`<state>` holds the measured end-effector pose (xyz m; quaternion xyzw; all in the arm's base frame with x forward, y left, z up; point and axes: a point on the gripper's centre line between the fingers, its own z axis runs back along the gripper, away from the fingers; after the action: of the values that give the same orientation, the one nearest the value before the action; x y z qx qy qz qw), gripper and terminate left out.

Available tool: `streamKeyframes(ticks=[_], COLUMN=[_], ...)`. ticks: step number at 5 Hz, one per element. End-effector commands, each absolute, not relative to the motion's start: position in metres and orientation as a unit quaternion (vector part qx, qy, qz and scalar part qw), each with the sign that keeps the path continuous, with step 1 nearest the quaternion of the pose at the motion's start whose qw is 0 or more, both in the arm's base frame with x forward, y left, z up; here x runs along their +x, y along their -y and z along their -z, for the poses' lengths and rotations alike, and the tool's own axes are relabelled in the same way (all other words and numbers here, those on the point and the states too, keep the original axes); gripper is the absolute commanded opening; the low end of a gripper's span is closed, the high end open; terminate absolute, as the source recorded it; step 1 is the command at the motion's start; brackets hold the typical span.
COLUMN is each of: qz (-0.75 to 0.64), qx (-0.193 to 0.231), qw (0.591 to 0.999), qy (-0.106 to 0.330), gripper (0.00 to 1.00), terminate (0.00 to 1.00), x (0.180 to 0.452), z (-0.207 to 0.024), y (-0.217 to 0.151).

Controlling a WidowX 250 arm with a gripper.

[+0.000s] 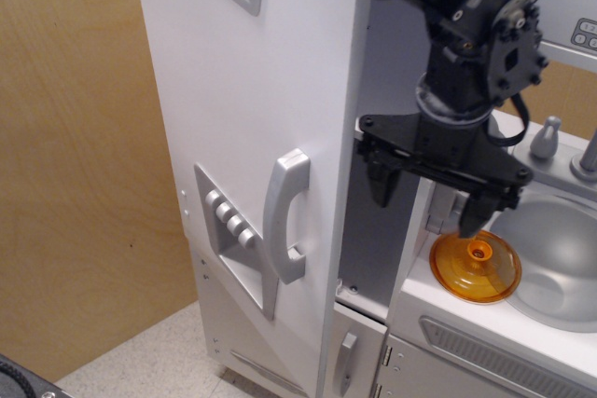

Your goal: Open fridge

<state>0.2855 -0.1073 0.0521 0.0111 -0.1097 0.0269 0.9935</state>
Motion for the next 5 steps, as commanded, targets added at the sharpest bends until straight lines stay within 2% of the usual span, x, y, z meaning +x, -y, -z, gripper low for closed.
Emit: streamKeyframes(ticks=[1, 4, 5], qz=[-0.054, -0.05, -0.087], qx=[0.019, 0.029, 0.041], qw=[0.992, 0.995, 0.994], qy=[0.11, 0.075, 0.045], gripper=[1.0, 1.0, 1.0], terminate=[0.0, 0.0, 0.0], x=[0.271, 0.209, 0.192], z=[-0.082, -0.095, -0.093], y=[0.076, 0.037, 0.005])
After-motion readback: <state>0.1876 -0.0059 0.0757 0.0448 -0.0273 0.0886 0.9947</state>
